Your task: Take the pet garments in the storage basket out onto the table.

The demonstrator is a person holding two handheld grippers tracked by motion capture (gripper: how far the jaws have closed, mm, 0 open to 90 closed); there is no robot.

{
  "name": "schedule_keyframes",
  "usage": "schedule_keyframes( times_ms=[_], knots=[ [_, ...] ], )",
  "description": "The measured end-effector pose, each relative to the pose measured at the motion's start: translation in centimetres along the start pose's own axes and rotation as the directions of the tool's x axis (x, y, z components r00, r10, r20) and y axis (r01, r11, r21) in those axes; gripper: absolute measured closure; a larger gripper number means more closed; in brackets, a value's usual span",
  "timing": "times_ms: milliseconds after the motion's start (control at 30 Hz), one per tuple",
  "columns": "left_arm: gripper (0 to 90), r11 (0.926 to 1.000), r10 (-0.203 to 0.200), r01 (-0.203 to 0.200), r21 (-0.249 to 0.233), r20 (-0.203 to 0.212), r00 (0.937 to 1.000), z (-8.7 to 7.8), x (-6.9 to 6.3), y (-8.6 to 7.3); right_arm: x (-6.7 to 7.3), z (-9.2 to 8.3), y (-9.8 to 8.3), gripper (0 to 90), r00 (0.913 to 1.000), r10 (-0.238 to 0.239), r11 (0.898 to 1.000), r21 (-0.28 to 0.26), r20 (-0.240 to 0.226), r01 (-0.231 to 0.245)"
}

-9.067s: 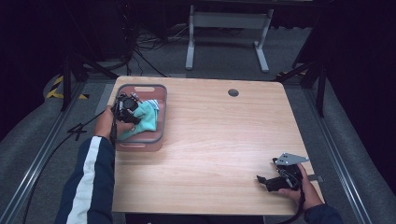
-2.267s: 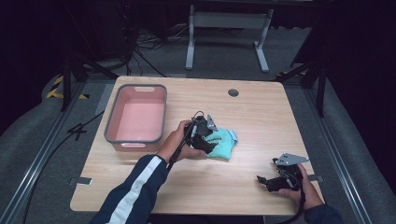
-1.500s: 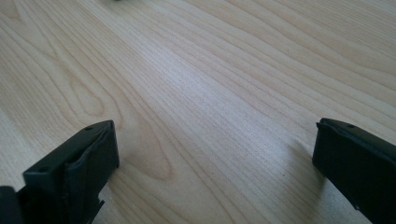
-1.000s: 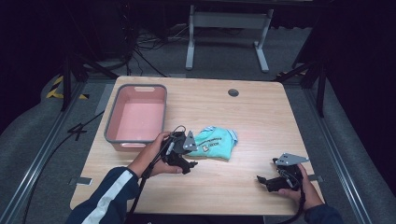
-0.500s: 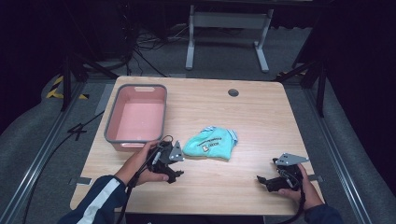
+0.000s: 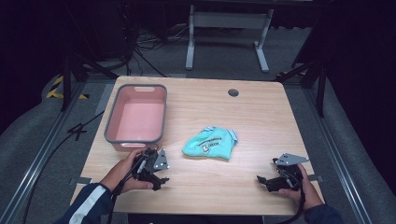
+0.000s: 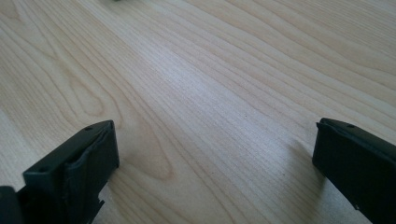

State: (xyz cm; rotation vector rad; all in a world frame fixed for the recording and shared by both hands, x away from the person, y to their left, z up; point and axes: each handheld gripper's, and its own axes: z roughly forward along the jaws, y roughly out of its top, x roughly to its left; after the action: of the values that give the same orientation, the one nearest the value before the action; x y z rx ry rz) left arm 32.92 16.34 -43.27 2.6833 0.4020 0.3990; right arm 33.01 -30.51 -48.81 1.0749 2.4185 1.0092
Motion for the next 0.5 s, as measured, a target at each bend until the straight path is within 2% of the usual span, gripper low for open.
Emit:
schedule_keyframes(
  times_ms=[67,133,267,433,500],
  knots=[
    [20.8,0.9999,-0.009,0.01,0.012,-0.025,0.9996,0.1,-0.1,-0.8,0.0,0.0,0.0,0.6,1.0,0.002,1.0,-0.001,-0.001,-0.002],
    [20.8,0.9991,-0.042,0.042,0.009,-0.007,0.9991,0.1,0.1,-1.9,0.0,0.0,0.0,0.6,1.0,-0.002,1.0,0.001,0.0,0.002],
    [20.4,0.9966,-0.082,0.082,-0.001,-0.004,0.9966,0.0,0.0,-3.7,0.0,0.0,0.0,0.6,1.0,0.001,1.0,-0.001,-0.001,-0.001],
    [19.4,0.9905,-0.133,0.133,-0.035,0.004,0.9911,-0.1,0.1,-6.1,0.0,0.0,0.0,0.6,1.0,0.001,1.0,-0.001,-0.001,-0.001],
    [18.4,0.9842,-0.161,0.162,-0.072,0.011,0.9868,-0.2,0.2,-7.2,0.0,0.0,0.0,0.6,1.0,0.001,1.0,-0.001,-0.001,-0.001]
  ],
)
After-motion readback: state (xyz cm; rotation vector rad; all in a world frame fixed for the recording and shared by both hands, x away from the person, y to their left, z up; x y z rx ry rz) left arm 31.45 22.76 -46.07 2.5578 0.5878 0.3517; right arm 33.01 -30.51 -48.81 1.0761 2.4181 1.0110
